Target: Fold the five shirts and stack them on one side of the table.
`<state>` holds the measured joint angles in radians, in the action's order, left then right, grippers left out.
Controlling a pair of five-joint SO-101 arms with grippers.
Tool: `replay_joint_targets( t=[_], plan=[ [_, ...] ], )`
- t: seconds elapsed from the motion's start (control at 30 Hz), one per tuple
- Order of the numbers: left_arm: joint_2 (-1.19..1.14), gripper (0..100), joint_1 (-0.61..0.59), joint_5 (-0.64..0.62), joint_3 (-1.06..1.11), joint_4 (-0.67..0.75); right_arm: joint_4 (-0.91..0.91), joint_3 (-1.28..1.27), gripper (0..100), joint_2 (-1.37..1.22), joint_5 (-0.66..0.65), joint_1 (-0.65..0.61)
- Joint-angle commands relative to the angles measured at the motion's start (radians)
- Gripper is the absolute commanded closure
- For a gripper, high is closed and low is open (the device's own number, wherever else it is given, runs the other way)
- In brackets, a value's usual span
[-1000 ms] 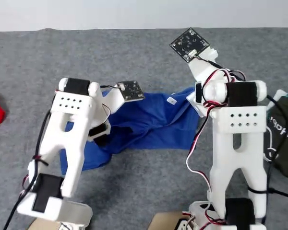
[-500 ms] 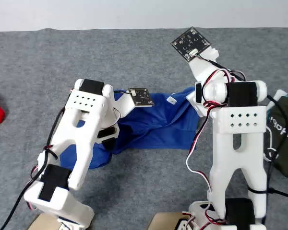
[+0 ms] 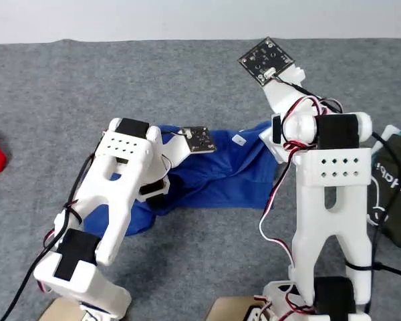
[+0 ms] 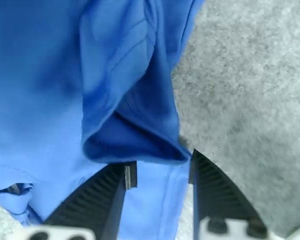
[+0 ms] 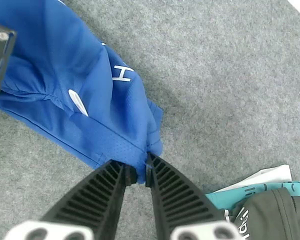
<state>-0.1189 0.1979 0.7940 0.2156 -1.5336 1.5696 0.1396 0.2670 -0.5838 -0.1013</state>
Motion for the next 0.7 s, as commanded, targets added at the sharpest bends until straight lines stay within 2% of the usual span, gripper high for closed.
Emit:
replay_joint_targets(
  t=[0.0, 0.1, 0.3, 0.67],
  plan=[
    [-0.018, 82, 0.005, -0.017, -0.004, 0.038, -0.002, 0.041, 98.8, 0.004, 0.011, -0.005],
    [-0.083, 85, 0.003, -0.048, -0.008, 0.075, -0.001, 0.041, 98.8, 0.004, 0.009, -0.005],
    [-0.121, 98, 0.003, -0.049, -0.038, 0.068, 0.005, 0.041, 98.8, 0.004, 0.005, -0.005],
    [0.068, 100, -0.054, -0.051, -0.415, -0.198, 0.005, 0.041, 98.8, 0.004, 0.003, -0.004]
  ],
)
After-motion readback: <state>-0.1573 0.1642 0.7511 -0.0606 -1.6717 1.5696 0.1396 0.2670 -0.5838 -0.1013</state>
